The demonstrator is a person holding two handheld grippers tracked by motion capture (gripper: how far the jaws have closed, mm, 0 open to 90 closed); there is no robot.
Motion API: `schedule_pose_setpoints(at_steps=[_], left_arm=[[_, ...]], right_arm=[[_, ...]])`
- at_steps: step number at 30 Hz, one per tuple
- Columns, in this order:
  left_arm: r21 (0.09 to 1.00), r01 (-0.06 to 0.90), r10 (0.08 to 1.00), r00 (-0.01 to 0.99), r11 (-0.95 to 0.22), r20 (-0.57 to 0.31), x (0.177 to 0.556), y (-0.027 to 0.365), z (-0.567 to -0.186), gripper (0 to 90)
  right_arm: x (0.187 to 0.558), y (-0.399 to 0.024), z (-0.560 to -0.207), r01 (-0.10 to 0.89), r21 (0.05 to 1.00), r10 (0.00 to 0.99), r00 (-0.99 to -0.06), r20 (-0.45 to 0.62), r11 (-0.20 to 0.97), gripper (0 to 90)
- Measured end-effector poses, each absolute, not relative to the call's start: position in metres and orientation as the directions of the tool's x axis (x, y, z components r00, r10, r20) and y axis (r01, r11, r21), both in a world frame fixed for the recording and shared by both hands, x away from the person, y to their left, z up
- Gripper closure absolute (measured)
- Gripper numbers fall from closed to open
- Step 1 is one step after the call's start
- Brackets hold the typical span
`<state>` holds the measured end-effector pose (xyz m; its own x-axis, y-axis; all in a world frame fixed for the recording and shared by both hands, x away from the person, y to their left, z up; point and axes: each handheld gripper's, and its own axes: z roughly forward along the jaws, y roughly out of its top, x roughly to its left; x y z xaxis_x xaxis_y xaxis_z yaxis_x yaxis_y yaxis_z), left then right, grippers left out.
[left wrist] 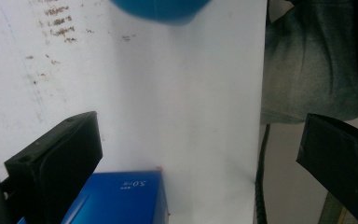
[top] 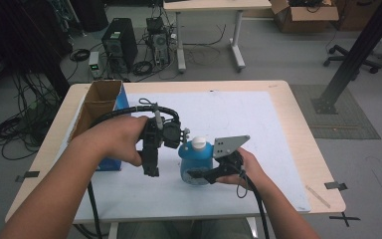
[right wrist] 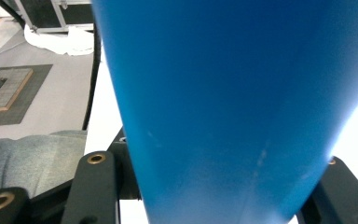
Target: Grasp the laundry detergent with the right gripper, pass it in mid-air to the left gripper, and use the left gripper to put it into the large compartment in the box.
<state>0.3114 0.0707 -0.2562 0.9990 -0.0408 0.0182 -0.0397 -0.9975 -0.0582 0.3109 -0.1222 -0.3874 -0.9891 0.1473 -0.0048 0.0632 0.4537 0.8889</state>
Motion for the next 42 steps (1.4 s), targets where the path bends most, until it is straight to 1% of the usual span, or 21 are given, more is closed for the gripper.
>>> schedule_pose_setpoints(at_steps=[14,42], left_arm=[[-0.052,-0.054,-0.056,0.998,-0.997,0.031,0.311,0.066,-0.256,0.2],[-0.031,-0.066,-0.067,0.997,-0.997,0.03,0.308,0.058,-0.257,0.2]], right_arm=[[0.309,-0.095,-0.39,0.036,0.881,0.113,-0.993,-0.02,0.471,44.6],[0.307,-0.071,-0.393,0.024,0.89,0.097,-0.995,-0.023,0.455,44.5]])
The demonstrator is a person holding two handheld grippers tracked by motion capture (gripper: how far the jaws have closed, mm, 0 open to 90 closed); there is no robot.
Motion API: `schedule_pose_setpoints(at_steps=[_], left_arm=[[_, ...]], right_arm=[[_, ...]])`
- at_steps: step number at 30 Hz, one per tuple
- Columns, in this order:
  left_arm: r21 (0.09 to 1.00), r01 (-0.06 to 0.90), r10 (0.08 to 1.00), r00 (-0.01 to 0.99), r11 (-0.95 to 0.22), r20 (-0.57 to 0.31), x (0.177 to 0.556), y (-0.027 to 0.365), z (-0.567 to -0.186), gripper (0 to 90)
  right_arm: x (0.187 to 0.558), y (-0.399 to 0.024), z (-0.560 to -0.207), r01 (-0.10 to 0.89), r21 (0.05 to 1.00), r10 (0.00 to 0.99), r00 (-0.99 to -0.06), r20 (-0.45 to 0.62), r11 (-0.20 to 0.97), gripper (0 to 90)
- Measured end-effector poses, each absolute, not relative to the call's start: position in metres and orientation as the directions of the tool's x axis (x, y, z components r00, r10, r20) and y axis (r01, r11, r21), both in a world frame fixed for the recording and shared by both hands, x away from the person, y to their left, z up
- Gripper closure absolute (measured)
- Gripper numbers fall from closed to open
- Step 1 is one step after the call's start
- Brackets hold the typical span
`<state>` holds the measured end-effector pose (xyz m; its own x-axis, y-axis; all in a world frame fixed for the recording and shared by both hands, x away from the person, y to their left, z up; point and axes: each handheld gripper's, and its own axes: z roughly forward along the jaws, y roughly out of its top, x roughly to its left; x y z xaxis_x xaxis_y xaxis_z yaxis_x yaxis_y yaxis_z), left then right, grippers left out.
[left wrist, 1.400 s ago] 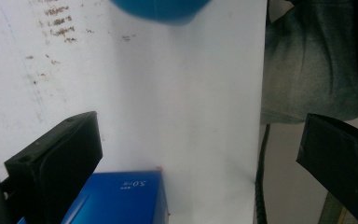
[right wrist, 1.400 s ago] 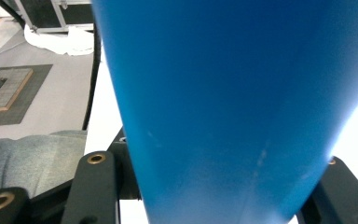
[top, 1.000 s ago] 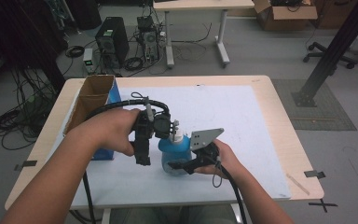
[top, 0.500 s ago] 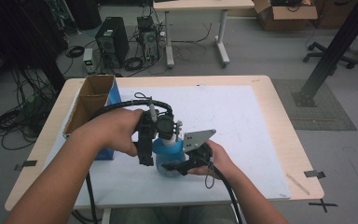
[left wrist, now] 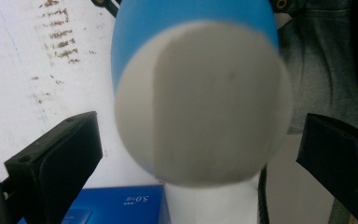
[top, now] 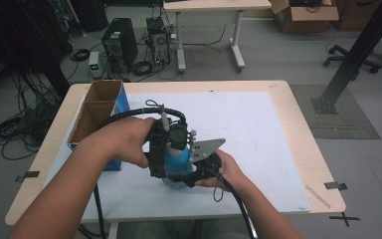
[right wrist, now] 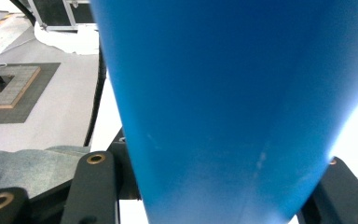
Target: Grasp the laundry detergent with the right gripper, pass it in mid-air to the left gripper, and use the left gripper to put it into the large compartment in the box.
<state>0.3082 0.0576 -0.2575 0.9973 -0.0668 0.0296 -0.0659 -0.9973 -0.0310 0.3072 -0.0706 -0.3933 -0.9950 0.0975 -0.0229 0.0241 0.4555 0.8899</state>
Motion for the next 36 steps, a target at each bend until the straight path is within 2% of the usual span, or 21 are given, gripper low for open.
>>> schedule_pose_setpoints(at_steps=[36], left_arm=[[-0.03,-0.054,-0.055,0.997,-0.998,0.056,0.304,0.054,-0.262,1.5]], right_arm=[[0.307,-0.056,-0.39,0.021,0.901,0.094,-0.995,-0.022,0.434,44.3]])
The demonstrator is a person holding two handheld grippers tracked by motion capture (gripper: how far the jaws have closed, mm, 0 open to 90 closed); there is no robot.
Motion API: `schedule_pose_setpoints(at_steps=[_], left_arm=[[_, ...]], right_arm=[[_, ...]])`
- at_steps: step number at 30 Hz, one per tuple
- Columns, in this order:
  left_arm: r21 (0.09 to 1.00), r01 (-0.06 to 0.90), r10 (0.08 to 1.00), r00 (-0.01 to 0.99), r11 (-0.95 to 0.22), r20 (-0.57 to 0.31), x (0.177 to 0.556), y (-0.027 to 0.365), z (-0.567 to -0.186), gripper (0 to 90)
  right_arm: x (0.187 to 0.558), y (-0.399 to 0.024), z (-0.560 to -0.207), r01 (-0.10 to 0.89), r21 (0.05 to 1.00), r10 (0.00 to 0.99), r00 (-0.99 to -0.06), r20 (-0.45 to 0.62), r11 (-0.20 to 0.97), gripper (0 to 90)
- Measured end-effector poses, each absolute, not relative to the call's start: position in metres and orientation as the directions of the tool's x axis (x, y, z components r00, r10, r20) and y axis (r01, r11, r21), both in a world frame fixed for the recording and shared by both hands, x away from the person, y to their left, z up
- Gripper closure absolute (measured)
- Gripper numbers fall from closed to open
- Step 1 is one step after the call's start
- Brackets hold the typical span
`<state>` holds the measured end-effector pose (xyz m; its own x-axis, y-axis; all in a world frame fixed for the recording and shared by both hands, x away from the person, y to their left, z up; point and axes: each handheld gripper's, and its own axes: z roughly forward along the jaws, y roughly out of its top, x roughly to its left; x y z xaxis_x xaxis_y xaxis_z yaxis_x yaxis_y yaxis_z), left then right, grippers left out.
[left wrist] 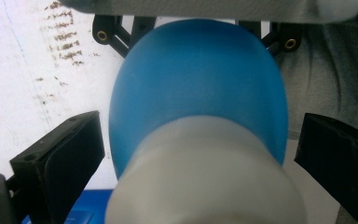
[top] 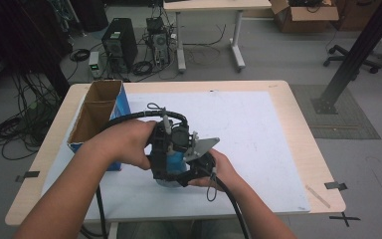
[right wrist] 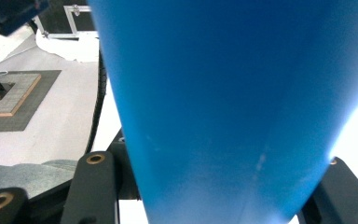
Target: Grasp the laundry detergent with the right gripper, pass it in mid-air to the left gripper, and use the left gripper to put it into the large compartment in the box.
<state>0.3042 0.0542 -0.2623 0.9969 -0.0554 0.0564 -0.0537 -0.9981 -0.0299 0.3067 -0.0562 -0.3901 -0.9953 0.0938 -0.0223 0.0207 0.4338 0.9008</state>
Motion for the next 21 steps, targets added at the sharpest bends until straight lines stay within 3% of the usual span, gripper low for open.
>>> schedule_pose_setpoints(at_steps=[21], left_arm=[[-0.034,-0.047,-0.049,0.997,-0.998,0.062,0.3024,0.0541,-0.26,14.5]], right_arm=[[0.3055,-0.0546,-0.3887,0.015,0.901,0.096,-0.995,-0.03,0.434,44.3]])
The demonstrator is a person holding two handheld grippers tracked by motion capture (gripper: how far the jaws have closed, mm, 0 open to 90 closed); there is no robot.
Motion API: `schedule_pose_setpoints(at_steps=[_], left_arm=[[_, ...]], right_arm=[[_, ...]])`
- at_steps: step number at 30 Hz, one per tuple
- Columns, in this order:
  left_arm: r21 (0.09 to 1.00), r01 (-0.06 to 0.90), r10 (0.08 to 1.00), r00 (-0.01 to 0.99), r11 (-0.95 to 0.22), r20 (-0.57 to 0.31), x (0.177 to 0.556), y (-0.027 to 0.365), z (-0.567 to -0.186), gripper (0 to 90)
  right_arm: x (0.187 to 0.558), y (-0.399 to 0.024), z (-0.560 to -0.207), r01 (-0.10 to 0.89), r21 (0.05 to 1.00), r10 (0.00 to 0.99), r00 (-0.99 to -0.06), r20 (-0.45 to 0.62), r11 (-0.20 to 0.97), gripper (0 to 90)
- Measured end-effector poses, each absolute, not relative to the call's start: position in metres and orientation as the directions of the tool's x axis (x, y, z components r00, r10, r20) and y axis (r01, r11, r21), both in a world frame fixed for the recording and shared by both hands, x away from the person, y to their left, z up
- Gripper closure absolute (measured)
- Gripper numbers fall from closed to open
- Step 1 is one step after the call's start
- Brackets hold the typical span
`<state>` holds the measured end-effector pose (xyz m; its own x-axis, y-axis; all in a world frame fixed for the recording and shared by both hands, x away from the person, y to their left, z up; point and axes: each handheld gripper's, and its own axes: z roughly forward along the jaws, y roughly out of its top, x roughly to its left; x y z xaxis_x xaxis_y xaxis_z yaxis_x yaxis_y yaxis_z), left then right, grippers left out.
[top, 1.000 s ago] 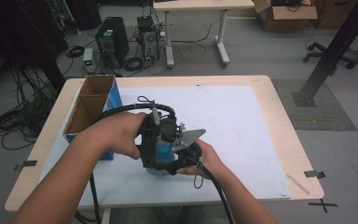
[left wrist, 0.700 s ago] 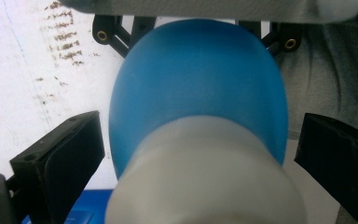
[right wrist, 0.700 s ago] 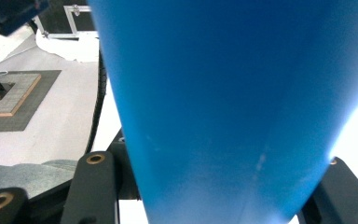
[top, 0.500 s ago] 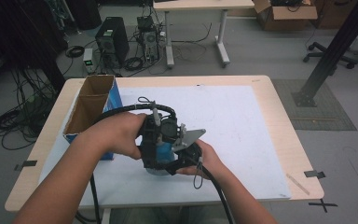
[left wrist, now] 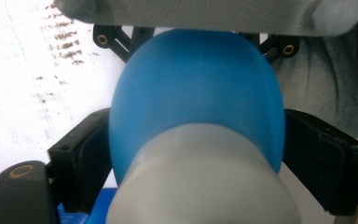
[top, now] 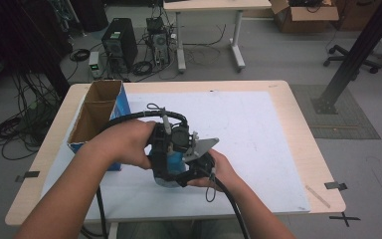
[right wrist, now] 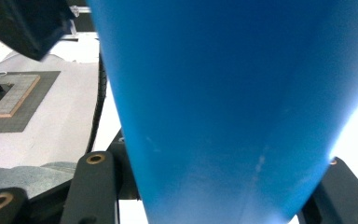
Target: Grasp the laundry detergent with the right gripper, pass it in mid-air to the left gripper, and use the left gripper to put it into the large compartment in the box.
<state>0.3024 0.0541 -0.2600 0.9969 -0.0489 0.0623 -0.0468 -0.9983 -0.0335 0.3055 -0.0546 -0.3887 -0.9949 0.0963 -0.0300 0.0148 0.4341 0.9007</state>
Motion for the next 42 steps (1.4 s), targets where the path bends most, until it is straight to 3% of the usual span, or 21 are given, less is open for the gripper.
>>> schedule_pose_setpoints(at_steps=[42], left_arm=[[-0.056,-0.03,-0.035,0.997,-0.998,0.075,0.3017,0.05,-0.261,33.4]], right_arm=[[0.3021,-0.0525,-0.388,0.031,0.908,0.11,-0.994,-0.016,0.418,44.3]])
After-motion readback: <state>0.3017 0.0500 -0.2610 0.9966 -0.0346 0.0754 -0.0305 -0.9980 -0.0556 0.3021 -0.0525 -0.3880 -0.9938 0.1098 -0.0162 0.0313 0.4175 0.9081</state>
